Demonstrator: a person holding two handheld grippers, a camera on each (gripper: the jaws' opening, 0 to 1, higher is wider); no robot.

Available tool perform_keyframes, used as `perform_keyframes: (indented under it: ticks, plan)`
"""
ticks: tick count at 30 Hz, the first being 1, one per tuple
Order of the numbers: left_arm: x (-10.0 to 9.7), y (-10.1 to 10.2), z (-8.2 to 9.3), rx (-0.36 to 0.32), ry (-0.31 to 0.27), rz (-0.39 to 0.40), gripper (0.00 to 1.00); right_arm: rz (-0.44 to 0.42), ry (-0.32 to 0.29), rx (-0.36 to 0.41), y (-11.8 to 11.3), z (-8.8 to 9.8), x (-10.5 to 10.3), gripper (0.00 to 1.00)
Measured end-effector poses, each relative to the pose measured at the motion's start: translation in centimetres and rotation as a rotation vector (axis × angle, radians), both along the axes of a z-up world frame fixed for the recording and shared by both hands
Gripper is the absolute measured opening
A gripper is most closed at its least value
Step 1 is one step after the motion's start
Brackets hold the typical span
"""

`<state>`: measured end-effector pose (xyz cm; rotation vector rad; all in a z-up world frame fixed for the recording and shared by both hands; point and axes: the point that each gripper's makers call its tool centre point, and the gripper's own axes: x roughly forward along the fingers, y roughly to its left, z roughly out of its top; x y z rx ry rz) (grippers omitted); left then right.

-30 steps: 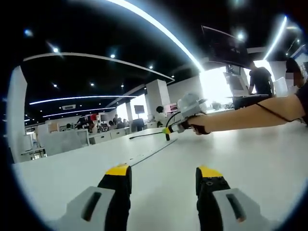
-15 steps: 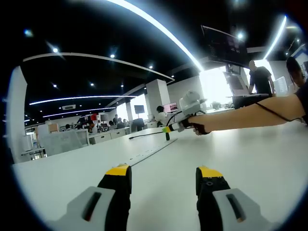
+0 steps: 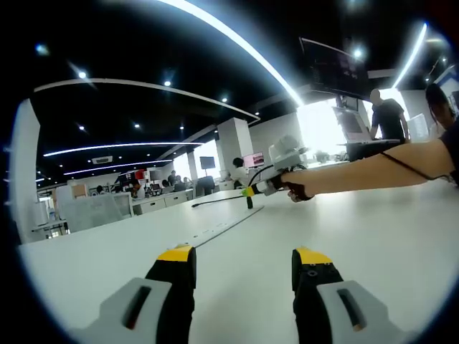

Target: Locate the USB plug end of the data cable currently connected to the USB port on the desk. Grip the plug, withdraw it from the port, and place it onto the desktop.

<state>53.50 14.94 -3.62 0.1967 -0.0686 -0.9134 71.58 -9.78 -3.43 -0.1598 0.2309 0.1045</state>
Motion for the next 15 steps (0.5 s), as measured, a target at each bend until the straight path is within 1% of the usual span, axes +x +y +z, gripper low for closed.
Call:
perform_keyframes:
  ticks: [1, 2, 3, 4, 5, 6, 7, 8, 9, 10, 11, 12, 13, 14, 15]
  plan:
    - [0.0, 0.0, 0.0, 0.001, 0.000, 0.000, 0.54, 0.002, 0.013, -0.140, 0.3, 0.1, 0.2, 0.08]
    - [0.0, 0.0, 0.0, 0.001, 0.000, 0.000, 0.54, 0.004, 0.023, -0.214, 0.3, 0.1, 0.3, 0.09]
    - [0.0, 0.0, 0.0, 0.001, 0.000, 0.000, 0.54, -0.001, 0.030, -0.238, 0.3, 0.0, 0.4, 0.09]
    - [0.0, 0.0, 0.0, 0.001, 0.000, 0.001, 0.54, 0.000, 0.025, -0.196, 0.4, 0.0, 0.4, 0.09]
    - [0.0, 0.0, 0.0, 0.001, 0.000, 0.001, 0.54, -0.003, 0.023, -0.109, 0.2, 0.0, 0.5, 0.08]
    - [0.0, 0.0, 0.0, 0.001, 0.000, 0.001, 0.54, -0.012, 0.009, 0.013, 0.1, 0.1, 0.5, 0.07]
    - [0.0, 0.0, 0.0, 0.001, 0.000, 0.000, 0.54, -0.018, -0.013, 0.153, -0.4, 0.2, 0.8, 0.07]
    - [-0.1, 0.0, 0.0, 0.001, 0.000, -0.001, 0.54, -0.035, -0.039, 0.216, -1.1, 0.5, 0.8, 0.06]
    - [-0.1, 0.0, 0.0, 0.001, 0.000, -0.001, 0.54, -0.037, -0.038, 0.254, -1.4, 0.3, 0.2, 0.06]
    - [-0.1, 0.0, 0.0, 0.001, 0.000, 0.000, 0.54, -0.019, -0.040, 0.271, -1.4, 0.3, 0.0, 0.06]
    - [0.0, 0.0, 0.0, 0.001, 0.000, 0.000, 0.54, -0.021, -0.038, 0.264, -1.5, 0.2, -0.1, 0.06]
    - [0.0, 0.0, 0.0, 0.001, 0.000, 0.000, 0.54, -0.024, -0.043, 0.236, -1.2, 0.2, -0.2, 0.06]
    - [0.0, 0.0, 0.0, 0.001, -0.001, -0.001, 0.54, -0.018, -0.046, 0.177, -1.1, 0.3, -0.2, 0.06]
    - [0.0, 0.0, 0.0, 0.003, -0.001, -0.001, 0.54, -0.016, -0.038, 0.157, -0.9, 0.3, -0.3, 0.06]
    - [0.0, 0.0, 0.0, 0.005, -0.001, -0.001, 0.54, -0.019, -0.034, 0.145, 0.1, 0.1, -0.8, 0.06]
